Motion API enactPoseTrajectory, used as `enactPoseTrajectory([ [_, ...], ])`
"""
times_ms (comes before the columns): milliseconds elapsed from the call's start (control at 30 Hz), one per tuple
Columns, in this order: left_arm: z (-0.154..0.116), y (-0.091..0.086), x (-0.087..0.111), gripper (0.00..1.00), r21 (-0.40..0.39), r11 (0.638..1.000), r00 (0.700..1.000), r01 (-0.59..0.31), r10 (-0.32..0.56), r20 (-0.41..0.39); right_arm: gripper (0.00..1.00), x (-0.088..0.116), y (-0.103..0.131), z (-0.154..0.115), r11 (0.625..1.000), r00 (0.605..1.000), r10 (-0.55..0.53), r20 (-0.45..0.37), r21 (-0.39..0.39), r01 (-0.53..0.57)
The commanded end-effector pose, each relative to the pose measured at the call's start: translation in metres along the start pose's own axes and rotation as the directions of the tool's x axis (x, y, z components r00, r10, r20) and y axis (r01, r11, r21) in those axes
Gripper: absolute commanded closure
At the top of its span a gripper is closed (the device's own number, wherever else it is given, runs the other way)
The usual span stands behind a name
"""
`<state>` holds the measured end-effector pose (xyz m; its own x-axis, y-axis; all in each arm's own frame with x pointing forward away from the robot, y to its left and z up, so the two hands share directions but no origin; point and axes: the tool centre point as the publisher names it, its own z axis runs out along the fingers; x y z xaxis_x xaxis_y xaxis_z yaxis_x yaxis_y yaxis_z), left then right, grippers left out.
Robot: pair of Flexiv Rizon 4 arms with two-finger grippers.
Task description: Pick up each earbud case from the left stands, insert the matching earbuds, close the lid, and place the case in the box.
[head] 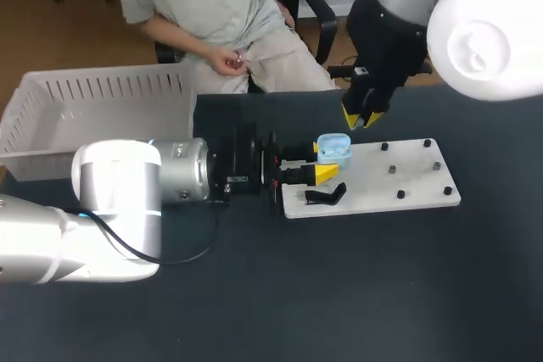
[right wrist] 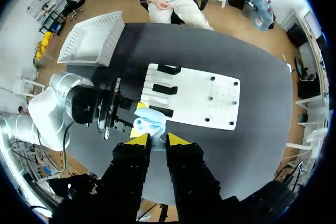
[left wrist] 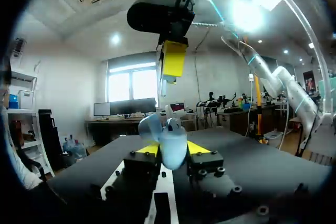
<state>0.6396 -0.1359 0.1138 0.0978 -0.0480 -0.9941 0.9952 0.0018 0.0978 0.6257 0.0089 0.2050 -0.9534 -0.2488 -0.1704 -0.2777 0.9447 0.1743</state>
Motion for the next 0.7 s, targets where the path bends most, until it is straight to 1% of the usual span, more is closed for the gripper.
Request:
enactPoseTrajectory([
  [33, 0.0, -0.001, 0.0, 1.0, -0.003, 1.0, 1.0, -0.002, 0.002, 0.002, 1.0, -0.004, 0.014, -0.001, 0.999, 0.998, -0.029, -0.054, 0.015, 0.03],
  [133, 0.0, -0.001, 0.0, 1.0, -0.003, 1.0, 1.0, -0.002, 0.002, 0.002, 1.0, -0.001, 0.021, 0.0, 0.998, 0.995, -0.065, -0.071, 0.01, 0.066],
  [300, 0.0, -0.001, 0.0, 1.0, -0.003, 1.0, 1.0, -0.002, 0.002, 0.002, 1.0, 0.002, 0.029, 0.004, 0.994, 0.991, -0.113, -0.076, 0.002, 0.113],
  [467, 0.0, -0.001, 0.0, 1.0, -0.003, 1.0, 1.0, -0.002, 0.002, 0.002, 1.0, 0.006, 0.031, 0.012, 0.988, 0.984, -0.153, -0.088, 0.013, 0.154],
  [700, 0.0, -0.001, 0.0, 1.0, -0.003, 1.0, 1.0, -0.002, 0.002, 0.002, 1.0, 0.009, 0.031, 0.02, 0.984, 0.981, -0.176, -0.087, 0.011, 0.178],
])
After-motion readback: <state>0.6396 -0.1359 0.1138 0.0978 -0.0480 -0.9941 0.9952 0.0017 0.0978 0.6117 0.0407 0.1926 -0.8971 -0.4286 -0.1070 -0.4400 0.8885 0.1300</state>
